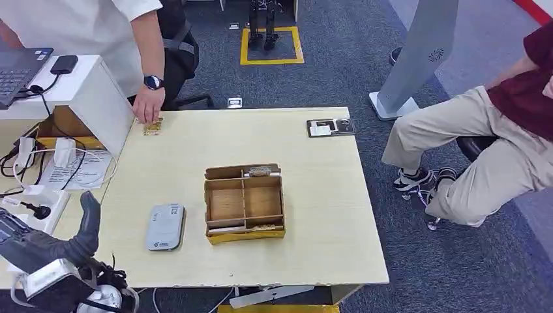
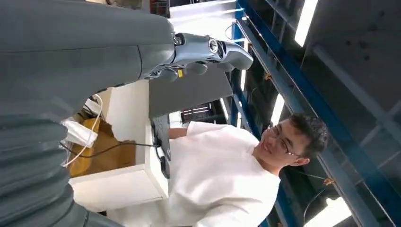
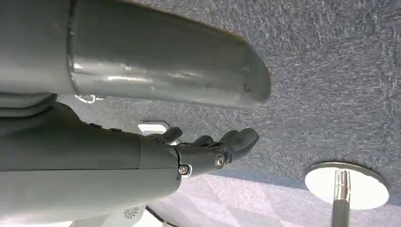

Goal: Pass the card to the sensor for recognition and then transmit it.

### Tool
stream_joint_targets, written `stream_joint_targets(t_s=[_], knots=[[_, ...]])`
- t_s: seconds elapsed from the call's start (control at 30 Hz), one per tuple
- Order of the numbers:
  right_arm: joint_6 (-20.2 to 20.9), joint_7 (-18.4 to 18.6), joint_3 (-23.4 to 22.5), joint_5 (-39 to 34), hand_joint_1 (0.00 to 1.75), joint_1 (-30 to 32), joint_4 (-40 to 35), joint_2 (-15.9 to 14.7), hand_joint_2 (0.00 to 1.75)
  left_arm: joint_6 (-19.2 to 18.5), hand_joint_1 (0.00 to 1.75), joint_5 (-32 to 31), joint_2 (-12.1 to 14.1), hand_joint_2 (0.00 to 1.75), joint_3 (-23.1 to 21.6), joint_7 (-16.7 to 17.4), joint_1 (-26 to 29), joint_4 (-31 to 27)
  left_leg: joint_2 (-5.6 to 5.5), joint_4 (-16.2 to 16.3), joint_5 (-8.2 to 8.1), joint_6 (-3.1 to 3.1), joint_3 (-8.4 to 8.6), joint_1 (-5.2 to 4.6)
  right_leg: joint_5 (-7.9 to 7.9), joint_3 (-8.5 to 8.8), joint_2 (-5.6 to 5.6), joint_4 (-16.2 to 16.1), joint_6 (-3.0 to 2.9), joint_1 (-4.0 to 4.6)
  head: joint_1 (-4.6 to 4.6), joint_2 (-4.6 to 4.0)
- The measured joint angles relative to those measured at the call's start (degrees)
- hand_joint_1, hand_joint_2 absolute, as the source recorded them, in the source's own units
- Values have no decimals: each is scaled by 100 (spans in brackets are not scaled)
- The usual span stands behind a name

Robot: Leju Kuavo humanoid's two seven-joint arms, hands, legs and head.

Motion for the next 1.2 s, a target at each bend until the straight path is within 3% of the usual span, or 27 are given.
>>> stream_joint_targets(t_s=[0.33, 1.2], knots=[[0, 4, -20, -92, 0, 0, -15, 0, 0, -2, 0, -13, 2, 175, -249, 0, 41, 50, 0, 0, 0, 0, 0, 0, 0, 0, 0, 0, 0, 0, 0, 0], [0, 105, -22, -288, 0, -8, 11, 7, 0, 0, 0, -216, 2, 175, -265, 0, 127, 46, 0, 0, 0, 0, 0, 0, 0, 0, 0, 0, 0, 0, 0, 2]])
